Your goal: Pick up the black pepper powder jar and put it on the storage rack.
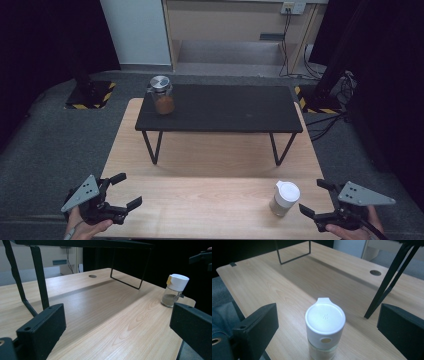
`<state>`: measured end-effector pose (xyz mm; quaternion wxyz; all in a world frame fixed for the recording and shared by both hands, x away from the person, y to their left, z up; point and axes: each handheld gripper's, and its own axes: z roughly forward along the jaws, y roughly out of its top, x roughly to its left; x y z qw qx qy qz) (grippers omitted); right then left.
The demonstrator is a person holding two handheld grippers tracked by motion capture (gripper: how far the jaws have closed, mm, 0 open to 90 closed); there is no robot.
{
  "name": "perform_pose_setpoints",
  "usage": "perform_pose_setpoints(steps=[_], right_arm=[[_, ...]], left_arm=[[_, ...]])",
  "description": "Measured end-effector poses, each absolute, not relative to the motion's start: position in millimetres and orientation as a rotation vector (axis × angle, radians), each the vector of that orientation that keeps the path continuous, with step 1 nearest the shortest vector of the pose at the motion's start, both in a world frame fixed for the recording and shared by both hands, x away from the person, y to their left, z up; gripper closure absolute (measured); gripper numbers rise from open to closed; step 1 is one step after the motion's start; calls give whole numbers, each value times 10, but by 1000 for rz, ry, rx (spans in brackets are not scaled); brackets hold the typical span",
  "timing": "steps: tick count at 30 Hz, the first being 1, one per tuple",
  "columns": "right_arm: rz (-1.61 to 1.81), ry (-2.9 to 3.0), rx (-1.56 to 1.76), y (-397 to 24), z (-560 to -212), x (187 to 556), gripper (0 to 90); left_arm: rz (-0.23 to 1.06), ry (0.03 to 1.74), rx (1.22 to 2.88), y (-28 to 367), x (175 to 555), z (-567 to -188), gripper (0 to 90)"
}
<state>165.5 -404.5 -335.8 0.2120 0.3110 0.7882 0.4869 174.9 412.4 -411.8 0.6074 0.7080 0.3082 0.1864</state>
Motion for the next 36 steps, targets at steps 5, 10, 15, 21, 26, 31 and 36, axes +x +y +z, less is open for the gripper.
perform_pose_setpoints(steps=[5,10,15,21,26,31,36], right_arm=[[1338,2209,875,-3985,-3451,1737,46],[1327,2228,887,-3930,-3547,1825,49],[1320,2233,899,-3876,-3633,1897,59],[1314,2246,907,-3817,-3750,1975,78],[1305,2251,921,-3780,-3826,2030,98],[1308,2250,921,-3746,-3882,2068,125],[1303,2256,887,-3731,-3899,2079,307]], left_arm=[[430,710,1640,4121,1752,-4117,0],[430,711,1640,4122,1752,-4117,0],[431,709,1643,4118,1753,-4117,0],[431,711,1647,4114,1754,-4115,0],[430,712,1649,4113,1756,-4114,0],[430,711,1648,4114,1756,-4116,0],[431,710,1649,4114,1755,-4115,0]])
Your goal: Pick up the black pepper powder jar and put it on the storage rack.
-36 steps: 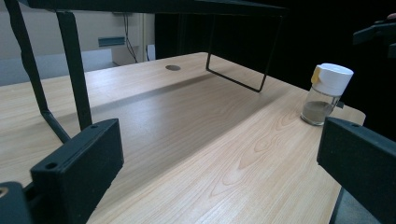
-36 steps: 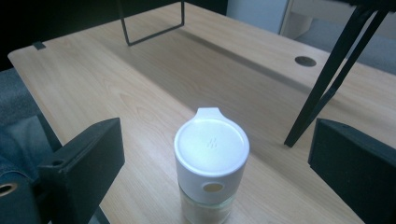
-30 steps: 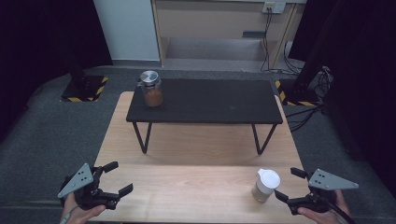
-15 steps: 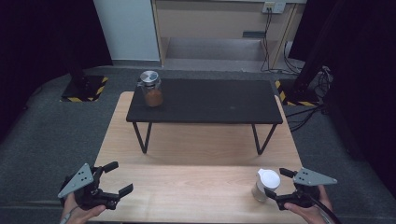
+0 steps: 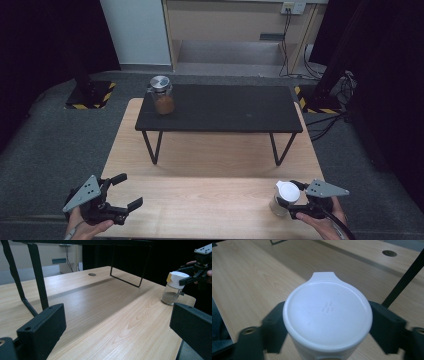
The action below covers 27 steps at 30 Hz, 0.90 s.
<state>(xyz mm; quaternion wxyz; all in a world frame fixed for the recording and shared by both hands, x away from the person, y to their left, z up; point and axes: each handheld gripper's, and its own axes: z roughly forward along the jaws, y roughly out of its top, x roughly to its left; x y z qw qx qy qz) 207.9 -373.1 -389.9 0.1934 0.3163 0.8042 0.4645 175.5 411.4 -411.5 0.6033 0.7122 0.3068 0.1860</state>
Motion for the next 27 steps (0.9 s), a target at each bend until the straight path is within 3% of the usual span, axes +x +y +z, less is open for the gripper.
perform_pose_setpoints(steps=[18,27], right_arm=[[1275,2274,868,-3667,-3791,2111,311],[1321,2293,783,-3639,-3502,2247,311]], left_arm=[[429,710,1652,4114,1759,-4115,0],[420,713,1652,4112,1768,-4121,0]])
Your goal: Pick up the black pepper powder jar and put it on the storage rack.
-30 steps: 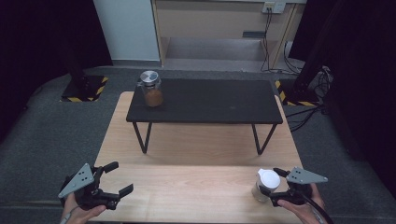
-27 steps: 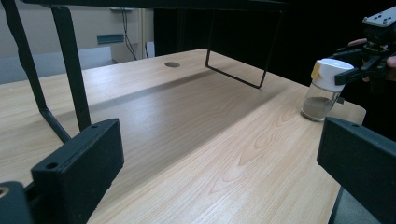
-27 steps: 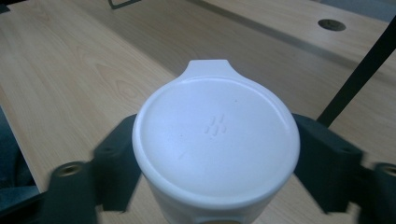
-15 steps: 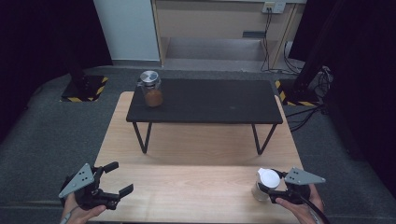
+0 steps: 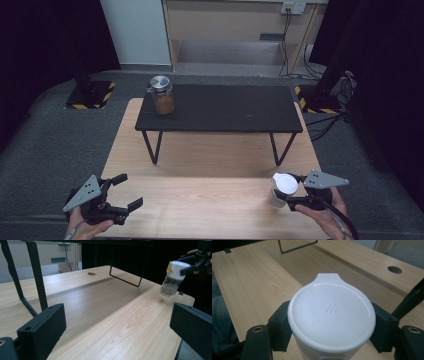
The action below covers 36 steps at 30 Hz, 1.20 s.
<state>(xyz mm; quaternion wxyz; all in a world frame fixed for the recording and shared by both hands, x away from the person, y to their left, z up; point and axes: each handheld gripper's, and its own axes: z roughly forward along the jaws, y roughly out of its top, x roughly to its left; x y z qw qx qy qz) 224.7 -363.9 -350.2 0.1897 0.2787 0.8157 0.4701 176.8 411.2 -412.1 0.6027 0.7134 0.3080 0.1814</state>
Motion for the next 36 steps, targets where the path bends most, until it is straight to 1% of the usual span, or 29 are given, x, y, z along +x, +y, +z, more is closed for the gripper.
perform_pose_setpoints(steps=[12,18,30,36], right_arm=[[1427,2304,665,-3541,-2924,2500,311],[1449,2341,615,-3408,-2687,2630,311],[1460,2386,565,-3238,-2439,2810,312],[1443,2385,581,-3208,-2218,2878,312]], left_arm=[[413,716,1652,4114,1777,-4126,0],[413,718,1651,4116,1774,-4127,0],[425,736,1644,4140,1711,-4131,0],[417,732,1655,4133,1729,-4127,0]])
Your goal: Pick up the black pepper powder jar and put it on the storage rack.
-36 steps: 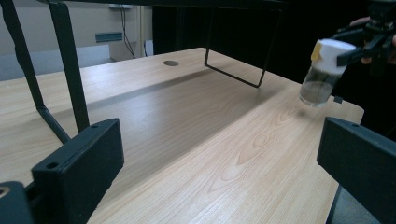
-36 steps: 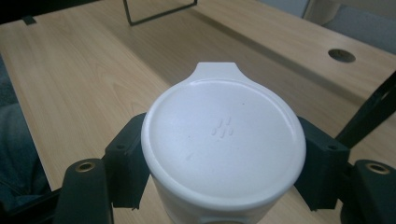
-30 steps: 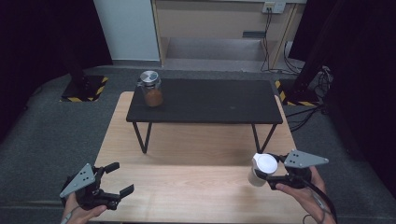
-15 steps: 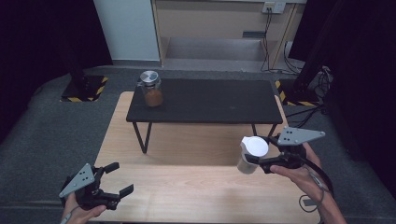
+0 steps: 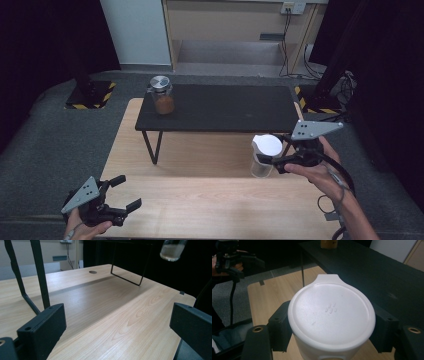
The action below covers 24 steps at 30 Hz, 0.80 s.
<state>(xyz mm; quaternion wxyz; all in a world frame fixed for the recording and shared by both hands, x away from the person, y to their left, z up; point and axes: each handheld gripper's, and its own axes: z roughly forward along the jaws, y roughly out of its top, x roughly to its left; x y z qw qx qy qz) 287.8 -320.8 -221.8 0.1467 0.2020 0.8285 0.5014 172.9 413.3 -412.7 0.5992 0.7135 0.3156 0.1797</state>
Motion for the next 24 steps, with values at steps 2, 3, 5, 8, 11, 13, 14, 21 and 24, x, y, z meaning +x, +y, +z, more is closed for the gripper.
perform_pose_setpoints(steps=[2,3,5,8,11,13,14,21,24], right_arm=[[1441,2377,594,-3206,-2144,2906,312],[1438,2371,603,-3204,-2098,2921,312],[1432,2365,622,-3202,-2003,2962,312],[1418,2350,642,-3189,-1860,3015,311],[1389,2333,650,-3151,-1722,3055,312],[1378,2331,666,-3134,-1638,3111,311],[1373,2327,682,-3123,-1592,3146,311],[1332,2275,758,-3067,-1419,3351,311],[1308,2253,798,-3036,-1370,3478,312]], left_arm=[[416,731,1652,4135,1729,-4129,0],[416,730,1651,4138,1729,-4130,0],[415,729,1650,4144,1731,-4131,0],[413,729,1648,4149,1734,-4133,0],[407,728,1646,4152,1738,-4133,0],[406,723,1644,4154,1739,-4133,0],[408,722,1645,4153,1737,-4132,0],[405,724,1640,4162,1739,-4136,0],[404,725,1637,4166,1740,-4139,0]])
